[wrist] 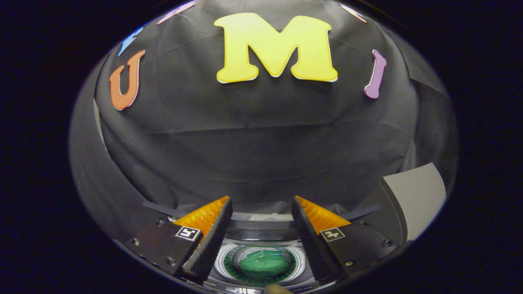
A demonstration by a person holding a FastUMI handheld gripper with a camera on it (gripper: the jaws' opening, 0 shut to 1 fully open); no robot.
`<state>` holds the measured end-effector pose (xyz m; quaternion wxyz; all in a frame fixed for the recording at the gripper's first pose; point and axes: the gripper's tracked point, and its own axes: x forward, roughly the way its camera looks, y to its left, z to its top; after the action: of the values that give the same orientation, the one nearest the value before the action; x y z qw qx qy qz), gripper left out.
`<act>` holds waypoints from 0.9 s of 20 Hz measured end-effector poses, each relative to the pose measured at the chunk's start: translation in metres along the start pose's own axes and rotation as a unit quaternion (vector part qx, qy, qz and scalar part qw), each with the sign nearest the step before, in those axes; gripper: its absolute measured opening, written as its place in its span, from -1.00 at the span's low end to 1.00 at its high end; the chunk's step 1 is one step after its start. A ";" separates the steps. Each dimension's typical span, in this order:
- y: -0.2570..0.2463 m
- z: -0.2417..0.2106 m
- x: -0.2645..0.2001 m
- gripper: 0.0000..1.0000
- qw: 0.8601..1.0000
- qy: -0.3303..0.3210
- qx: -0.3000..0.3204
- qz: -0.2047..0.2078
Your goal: Put the clothes into the washing machine and then close the washing machine lid.
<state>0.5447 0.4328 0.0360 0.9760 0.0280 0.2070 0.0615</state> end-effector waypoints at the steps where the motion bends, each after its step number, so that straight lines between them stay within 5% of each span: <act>1: 0.000 -0.003 -0.004 0.84 1.000 -0.001 -0.001 0.001; 18: 0.001 -0.072 -0.055 0.84 0.999 -0.001 0.005 0.032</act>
<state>0.4656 0.4291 -0.0077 0.9735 0.0394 0.2058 0.0917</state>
